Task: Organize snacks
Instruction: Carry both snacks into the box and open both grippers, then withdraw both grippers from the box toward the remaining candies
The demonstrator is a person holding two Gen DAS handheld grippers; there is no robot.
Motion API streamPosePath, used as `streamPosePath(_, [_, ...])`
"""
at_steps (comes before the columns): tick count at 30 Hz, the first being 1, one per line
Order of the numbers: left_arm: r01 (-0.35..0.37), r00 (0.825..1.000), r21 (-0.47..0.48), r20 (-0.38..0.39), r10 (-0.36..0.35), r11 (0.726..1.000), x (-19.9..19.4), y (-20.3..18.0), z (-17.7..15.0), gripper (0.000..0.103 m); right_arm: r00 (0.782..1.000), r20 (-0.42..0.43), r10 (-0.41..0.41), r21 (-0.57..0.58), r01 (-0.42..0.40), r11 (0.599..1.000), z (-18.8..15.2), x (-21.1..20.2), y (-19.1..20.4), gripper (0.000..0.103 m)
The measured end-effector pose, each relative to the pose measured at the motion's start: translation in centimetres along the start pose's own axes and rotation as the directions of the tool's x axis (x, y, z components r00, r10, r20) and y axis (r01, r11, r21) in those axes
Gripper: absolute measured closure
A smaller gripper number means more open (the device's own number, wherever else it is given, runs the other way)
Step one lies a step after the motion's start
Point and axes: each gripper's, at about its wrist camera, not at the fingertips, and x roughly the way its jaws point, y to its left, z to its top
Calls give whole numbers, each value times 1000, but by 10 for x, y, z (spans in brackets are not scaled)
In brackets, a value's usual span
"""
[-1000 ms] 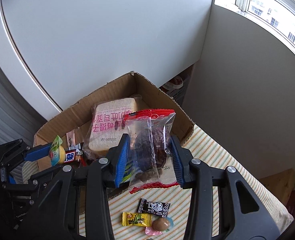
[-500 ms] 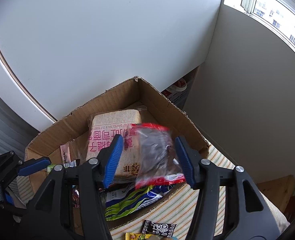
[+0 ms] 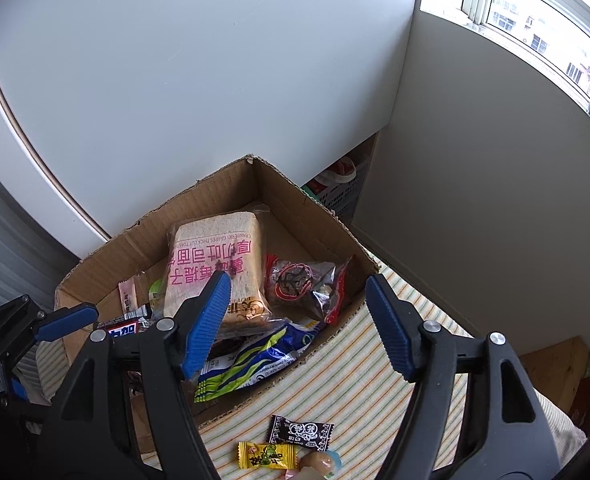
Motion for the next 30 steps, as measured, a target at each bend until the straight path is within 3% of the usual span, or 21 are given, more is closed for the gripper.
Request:
streamPosePath(11, [58, 998, 43, 11, -58, 997, -6, -35, 3, 57, 999, 8, -49, 65, 49, 997, -36, -47, -40, 30])
streamPosePath(17, [102, 995, 92, -4, -102, 991, -5, -68, -1, 57, 998, -4, -60, 102, 60, 993, -79, -71, -67, 30])
streamPosePath(25, [161, 987, 174, -55, -153, 971, 2, -115, -13, 57, 998, -65, -16, 147, 26, 989, -140, -79, -99, 30])
streamPosePath(30, [188, 980, 195, -106, -170, 963, 15, -139, -21, 57, 995, -95, 17, 95, -8, 995, -172, -75, -107, 48])
